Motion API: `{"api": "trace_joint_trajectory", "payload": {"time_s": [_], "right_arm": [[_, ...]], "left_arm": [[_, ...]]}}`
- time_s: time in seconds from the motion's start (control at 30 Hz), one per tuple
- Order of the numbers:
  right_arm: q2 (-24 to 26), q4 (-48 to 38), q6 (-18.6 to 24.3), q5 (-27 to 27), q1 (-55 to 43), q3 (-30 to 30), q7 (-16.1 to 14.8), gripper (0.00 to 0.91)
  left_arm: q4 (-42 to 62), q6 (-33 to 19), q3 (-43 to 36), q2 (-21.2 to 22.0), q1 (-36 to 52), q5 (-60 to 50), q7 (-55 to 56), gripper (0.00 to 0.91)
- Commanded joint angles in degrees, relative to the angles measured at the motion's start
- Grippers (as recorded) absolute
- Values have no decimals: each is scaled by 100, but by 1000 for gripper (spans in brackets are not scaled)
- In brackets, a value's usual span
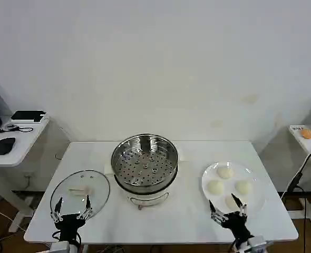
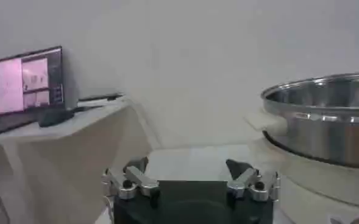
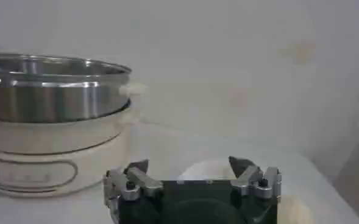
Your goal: Take steamed baozi put them in steamer then cover it.
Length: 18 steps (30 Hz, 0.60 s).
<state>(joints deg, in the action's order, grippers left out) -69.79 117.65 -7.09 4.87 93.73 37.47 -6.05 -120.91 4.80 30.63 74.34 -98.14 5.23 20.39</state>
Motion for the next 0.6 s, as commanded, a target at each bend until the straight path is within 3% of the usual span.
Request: {"api": "trace_joint_trajectory", "payload": {"time_s": [0.03, 0.1, 0.2, 0.23, 0.3, 0.33, 0.43, 0.5, 0.6], "right_arm": [[1437, -396, -925, -301, -919, 532, -476, 907], [1822, -575, -1124, -473, -1088, 632, -727, 907], [2443, -980, -1325, -929, -1390, 659, -1362, 907], [2765, -1188, -1415, -1032, -1529, 598, -1709, 907], [3142, -1454, -1376, -1236, -1769, 484, -1996, 907], [3412, -1652, -1297, -1460, -1993, 356, -2390, 907], [3940, -2100, -1115, -1815, -2622, -247, -2974, 907], [4175, -2498, -779, -2111, -3306, -880, -3488, 907], [4398, -3007, -489, -2195, -4297, -1793, -4022, 907]], "left_arm": [[-171, 265, 174, 18, 35, -770, -747, 907], [-141, 225, 183, 45, 38, -837, -780, 907], [-76, 96, 195, 72, 21, -1024, -1003, 907], [-71, 23, 185, 79, 0, -1171, -1079, 907], [-102, -24, 154, 111, -36, -1321, -1145, 907], [-134, -30, 136, 128, -49, -1348, -1153, 907], [-196, -31, 81, 197, -63, -1439, -1173, 907], [-216, -44, 51, 230, -72, -1524, -1196, 907], [-265, -53, 32, 233, -105, -1570, -1217, 907]]}}
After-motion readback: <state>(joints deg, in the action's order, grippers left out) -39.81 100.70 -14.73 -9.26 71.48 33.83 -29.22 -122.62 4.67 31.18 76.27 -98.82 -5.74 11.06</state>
